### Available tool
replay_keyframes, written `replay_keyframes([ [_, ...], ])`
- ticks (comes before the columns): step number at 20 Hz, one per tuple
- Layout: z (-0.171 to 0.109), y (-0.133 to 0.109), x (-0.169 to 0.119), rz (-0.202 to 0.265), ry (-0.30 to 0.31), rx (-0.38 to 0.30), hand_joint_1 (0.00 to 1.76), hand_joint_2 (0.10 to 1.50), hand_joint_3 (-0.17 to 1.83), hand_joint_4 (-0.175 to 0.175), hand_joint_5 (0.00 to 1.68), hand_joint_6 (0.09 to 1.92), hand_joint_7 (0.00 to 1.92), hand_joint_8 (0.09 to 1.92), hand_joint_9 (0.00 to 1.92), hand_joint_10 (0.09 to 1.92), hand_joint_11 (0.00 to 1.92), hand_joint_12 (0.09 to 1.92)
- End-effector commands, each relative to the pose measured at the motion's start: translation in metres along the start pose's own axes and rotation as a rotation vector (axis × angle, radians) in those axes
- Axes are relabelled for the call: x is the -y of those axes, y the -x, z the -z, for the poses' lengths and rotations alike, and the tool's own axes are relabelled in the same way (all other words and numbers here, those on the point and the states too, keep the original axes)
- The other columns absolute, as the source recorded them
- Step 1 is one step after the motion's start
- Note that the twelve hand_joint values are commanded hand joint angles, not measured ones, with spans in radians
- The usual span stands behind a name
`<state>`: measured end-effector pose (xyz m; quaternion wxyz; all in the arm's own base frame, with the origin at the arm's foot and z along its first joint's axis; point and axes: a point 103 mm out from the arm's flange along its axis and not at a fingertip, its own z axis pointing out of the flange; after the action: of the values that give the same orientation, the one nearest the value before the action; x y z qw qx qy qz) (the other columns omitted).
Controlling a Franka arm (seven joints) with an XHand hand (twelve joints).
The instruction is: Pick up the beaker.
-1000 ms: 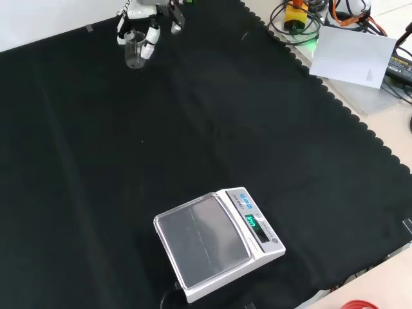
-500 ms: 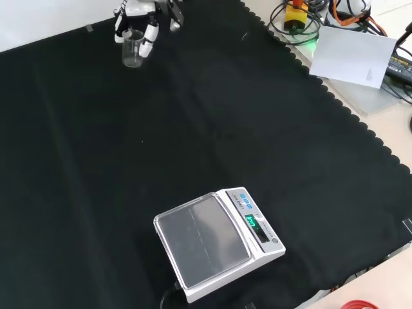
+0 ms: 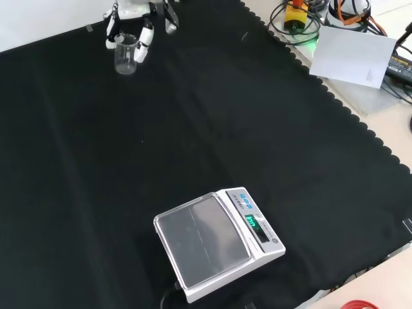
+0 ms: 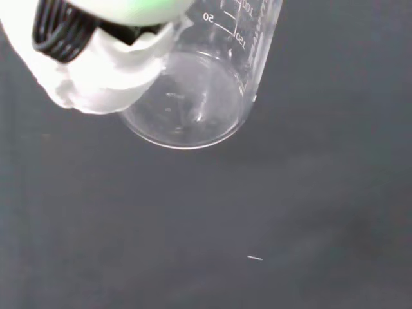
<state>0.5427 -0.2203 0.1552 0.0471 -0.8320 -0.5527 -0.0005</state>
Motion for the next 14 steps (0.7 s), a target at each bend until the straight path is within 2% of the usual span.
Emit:
replay_keyframes([
  [1,0.022,-0.1,-0.007,0.171,0.004,0.003,1.14,0.72,0.44,0.175,1.42,0.31,1.07,0.86,1.04,0.64,0.52,1.4],
  [3,0.028,-0.148,-0.007,0.246,0.004,0.013,1.14,0.72,0.44,0.175,1.42,0.31,1.07,0.86,1.04,0.64,0.53,1.4],
  [7,0.036,-0.226,0.001,0.372,0.003,0.022,1.14,0.72,0.44,0.175,1.42,0.31,1.07,0.86,1.04,0.64,0.53,1.4],
  [11,0.039,-0.292,0.014,0.469,-0.005,0.019,1.14,0.72,0.45,0.175,1.42,0.31,1.07,0.86,1.04,0.64,0.53,1.39],
  [14,0.039,-0.33,0.024,0.53,-0.012,0.016,1.14,0.72,0.45,0.175,1.42,0.31,1.07,0.86,1.05,0.64,0.53,1.39],
])
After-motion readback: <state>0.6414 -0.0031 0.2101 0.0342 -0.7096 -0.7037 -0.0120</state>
